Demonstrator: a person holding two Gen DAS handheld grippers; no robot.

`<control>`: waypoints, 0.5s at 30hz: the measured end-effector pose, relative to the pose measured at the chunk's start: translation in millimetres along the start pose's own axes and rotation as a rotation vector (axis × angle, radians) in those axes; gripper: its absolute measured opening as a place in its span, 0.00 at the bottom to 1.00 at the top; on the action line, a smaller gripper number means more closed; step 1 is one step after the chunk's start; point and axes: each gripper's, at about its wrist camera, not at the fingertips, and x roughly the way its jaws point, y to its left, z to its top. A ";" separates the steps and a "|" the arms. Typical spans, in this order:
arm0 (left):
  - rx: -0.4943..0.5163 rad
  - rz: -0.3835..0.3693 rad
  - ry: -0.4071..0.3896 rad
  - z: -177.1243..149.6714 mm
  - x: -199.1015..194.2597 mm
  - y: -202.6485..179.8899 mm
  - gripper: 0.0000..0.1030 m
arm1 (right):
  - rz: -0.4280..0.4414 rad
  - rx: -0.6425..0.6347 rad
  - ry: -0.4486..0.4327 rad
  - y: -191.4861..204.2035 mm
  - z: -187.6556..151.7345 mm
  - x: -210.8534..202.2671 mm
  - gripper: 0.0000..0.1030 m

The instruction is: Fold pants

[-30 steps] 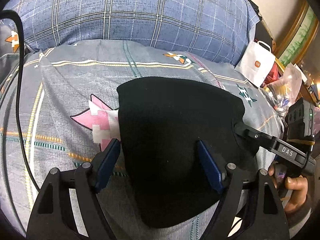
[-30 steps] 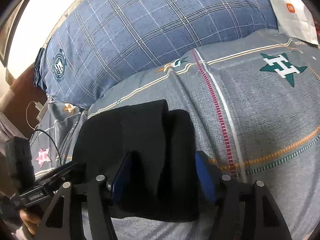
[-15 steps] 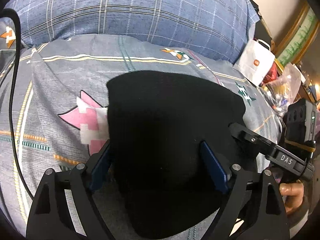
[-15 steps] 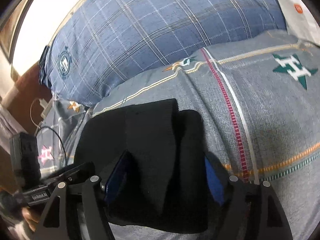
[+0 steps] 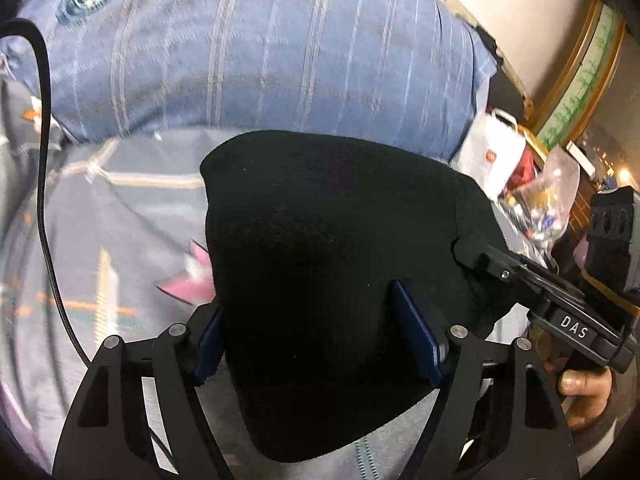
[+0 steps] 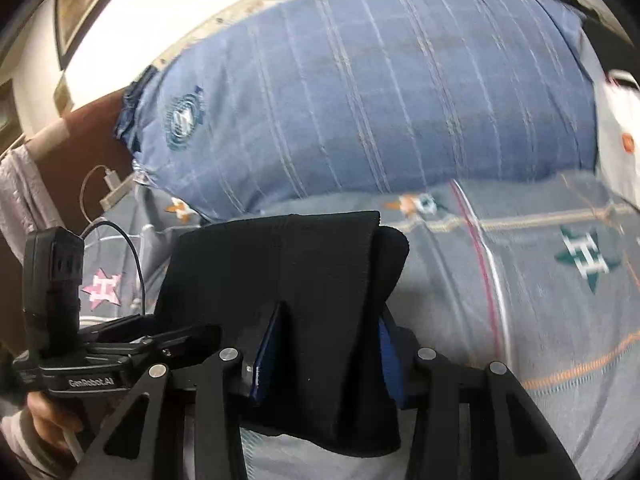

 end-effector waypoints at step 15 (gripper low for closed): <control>-0.034 0.144 0.007 58.9 17.7 95.0 0.74 | 0.069 -0.007 0.051 52.1 53.1 111.3 0.42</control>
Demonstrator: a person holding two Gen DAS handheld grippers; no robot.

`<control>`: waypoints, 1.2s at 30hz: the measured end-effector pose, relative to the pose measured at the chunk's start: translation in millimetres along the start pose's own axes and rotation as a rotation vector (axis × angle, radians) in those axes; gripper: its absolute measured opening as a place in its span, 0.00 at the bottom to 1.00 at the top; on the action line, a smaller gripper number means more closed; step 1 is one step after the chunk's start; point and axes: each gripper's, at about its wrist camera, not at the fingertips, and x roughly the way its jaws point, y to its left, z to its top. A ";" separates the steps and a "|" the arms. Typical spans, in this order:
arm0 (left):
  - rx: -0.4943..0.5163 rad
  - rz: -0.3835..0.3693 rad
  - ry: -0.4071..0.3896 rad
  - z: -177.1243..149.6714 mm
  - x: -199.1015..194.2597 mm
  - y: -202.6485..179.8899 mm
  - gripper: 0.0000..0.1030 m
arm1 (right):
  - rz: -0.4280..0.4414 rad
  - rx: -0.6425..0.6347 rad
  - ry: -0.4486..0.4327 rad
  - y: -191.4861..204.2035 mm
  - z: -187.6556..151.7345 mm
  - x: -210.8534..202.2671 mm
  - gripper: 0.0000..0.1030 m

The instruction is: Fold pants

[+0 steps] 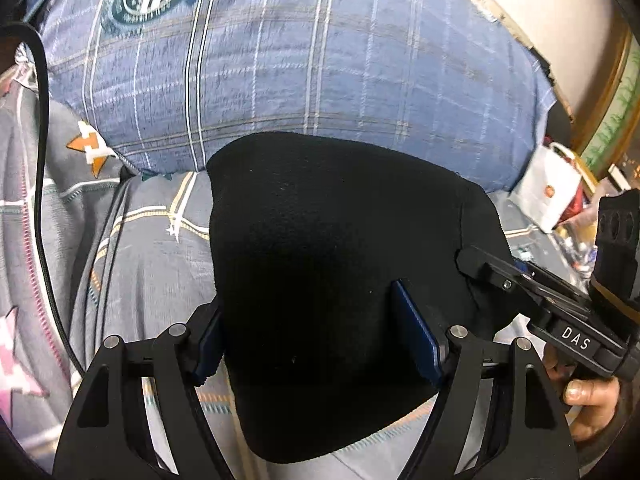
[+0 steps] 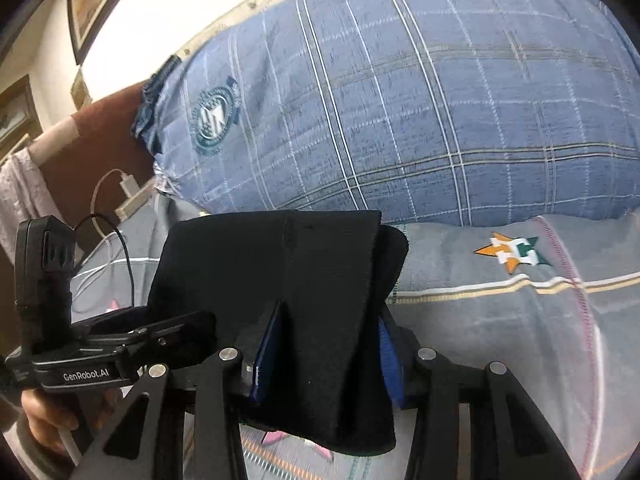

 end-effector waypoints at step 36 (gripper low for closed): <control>0.042 0.240 0.066 2.7 60.4 5.1 0.76 | -0.088 -0.119 0.147 14.4 -27.3 38.6 0.34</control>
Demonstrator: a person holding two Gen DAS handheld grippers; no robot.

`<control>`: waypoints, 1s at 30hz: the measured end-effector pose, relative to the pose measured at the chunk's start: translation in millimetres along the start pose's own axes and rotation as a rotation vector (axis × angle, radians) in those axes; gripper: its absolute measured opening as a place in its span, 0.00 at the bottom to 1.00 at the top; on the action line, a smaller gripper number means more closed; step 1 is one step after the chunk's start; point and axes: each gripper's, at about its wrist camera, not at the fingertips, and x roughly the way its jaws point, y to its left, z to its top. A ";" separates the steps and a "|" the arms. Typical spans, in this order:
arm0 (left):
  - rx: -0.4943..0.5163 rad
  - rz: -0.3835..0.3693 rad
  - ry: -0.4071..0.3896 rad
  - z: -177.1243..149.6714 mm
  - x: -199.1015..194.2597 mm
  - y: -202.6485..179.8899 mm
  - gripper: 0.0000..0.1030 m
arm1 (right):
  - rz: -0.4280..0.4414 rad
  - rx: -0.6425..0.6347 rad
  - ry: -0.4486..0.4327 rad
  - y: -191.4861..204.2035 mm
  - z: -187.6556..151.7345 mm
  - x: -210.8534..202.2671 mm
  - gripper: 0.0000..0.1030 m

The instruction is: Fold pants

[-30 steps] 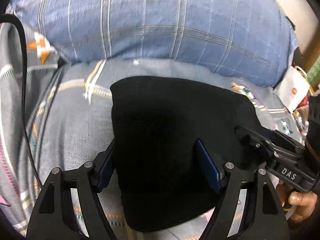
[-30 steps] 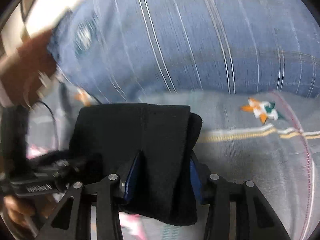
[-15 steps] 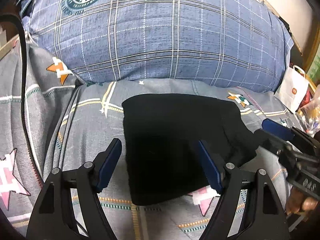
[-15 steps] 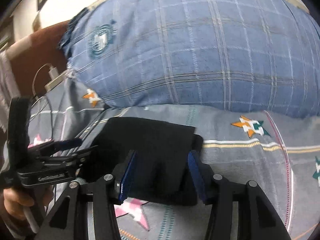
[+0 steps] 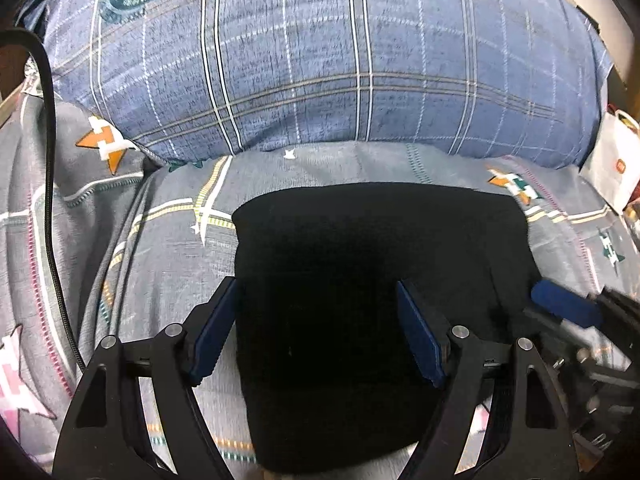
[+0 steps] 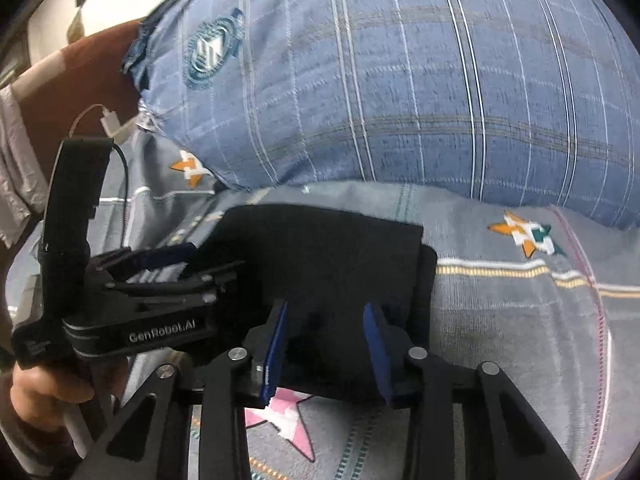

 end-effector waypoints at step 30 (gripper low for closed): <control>-0.052 0.033 -0.176 -60.0 -96.4 -2.6 0.80 | -0.029 0.066 -0.107 19.9 -20.2 -67.1 0.45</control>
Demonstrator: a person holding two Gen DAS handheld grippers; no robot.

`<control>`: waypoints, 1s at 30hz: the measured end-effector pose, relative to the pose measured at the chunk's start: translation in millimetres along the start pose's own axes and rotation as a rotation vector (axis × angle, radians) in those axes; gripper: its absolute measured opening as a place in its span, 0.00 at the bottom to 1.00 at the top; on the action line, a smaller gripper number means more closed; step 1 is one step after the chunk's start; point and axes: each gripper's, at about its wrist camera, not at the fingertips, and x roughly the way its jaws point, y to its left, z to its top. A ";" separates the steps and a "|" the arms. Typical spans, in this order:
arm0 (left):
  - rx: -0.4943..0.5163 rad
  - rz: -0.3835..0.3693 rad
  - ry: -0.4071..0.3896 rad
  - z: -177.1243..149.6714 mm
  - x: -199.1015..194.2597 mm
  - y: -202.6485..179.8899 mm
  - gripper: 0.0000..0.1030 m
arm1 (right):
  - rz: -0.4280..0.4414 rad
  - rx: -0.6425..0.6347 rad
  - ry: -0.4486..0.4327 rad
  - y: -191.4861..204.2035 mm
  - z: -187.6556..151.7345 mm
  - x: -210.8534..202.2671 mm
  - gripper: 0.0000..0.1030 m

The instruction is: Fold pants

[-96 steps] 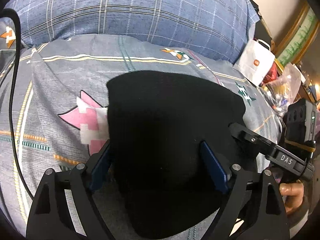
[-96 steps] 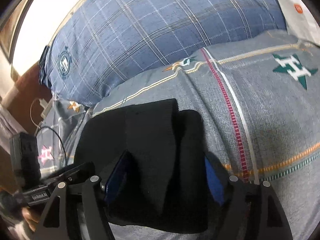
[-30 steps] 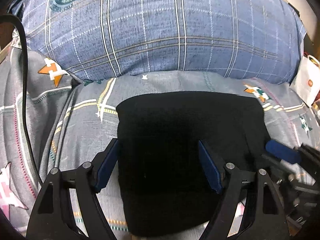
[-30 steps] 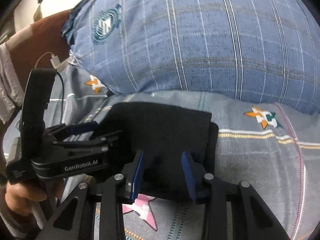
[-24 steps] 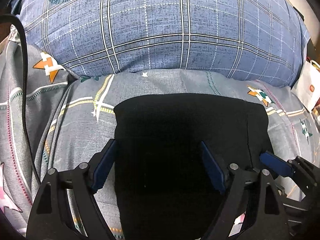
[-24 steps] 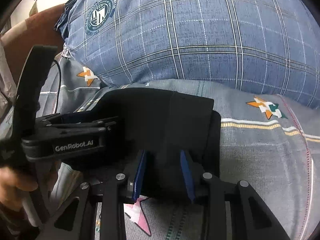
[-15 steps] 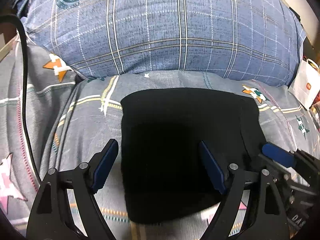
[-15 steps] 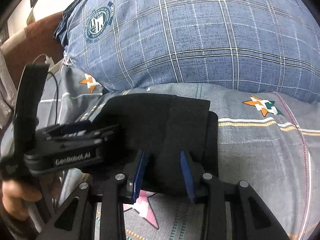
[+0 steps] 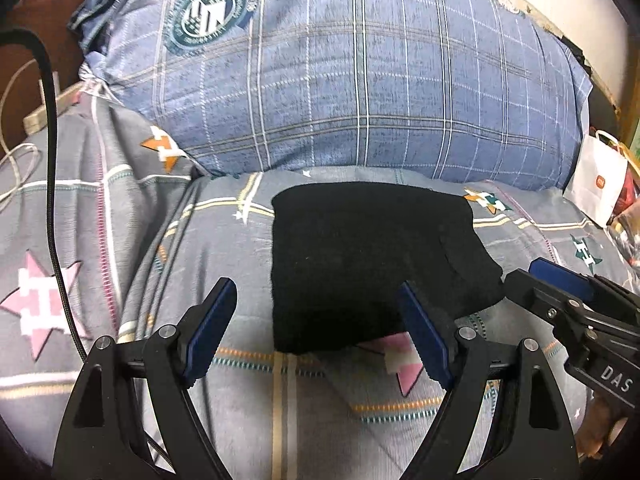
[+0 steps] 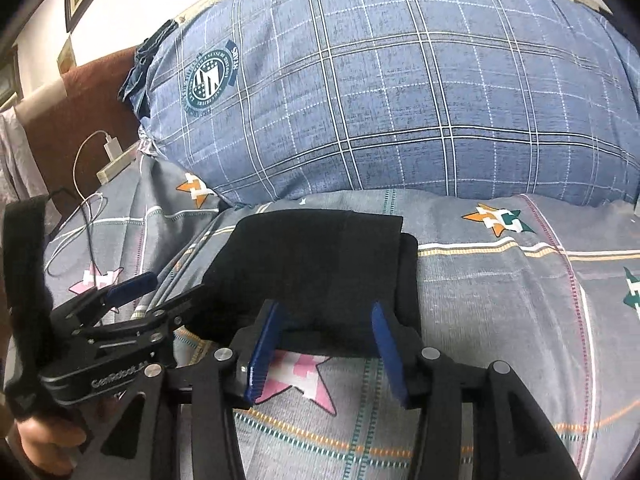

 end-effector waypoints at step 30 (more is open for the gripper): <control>0.017 0.087 -0.066 -20.5 -48.9 -4.9 0.81 | -0.007 -0.017 -0.023 15.7 -14.7 -28.8 0.47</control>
